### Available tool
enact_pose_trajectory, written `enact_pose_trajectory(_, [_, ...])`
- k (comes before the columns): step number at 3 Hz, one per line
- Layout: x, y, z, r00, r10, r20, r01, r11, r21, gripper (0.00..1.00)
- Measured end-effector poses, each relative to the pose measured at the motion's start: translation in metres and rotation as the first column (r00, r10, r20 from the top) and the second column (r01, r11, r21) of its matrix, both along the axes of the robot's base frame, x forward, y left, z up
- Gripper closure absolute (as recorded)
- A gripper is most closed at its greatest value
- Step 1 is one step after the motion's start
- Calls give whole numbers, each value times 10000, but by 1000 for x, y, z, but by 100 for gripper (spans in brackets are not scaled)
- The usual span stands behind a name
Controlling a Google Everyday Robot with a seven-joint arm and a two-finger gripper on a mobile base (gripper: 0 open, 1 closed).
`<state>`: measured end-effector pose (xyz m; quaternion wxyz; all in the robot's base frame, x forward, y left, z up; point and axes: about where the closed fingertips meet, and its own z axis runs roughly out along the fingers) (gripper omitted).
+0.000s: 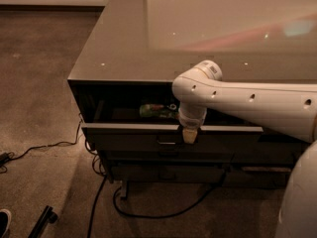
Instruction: Open top drawer
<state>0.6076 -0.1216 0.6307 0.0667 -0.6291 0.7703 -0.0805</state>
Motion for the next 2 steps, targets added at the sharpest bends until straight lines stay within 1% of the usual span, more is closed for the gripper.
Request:
enact_pose_trajectory(1, [-14,-4,2,9999,-137,-67,137,9999,0,44])
enact_pose_trajectory(2, [-47,-13,10,9987,-442,-263,441,9990,-48,21])
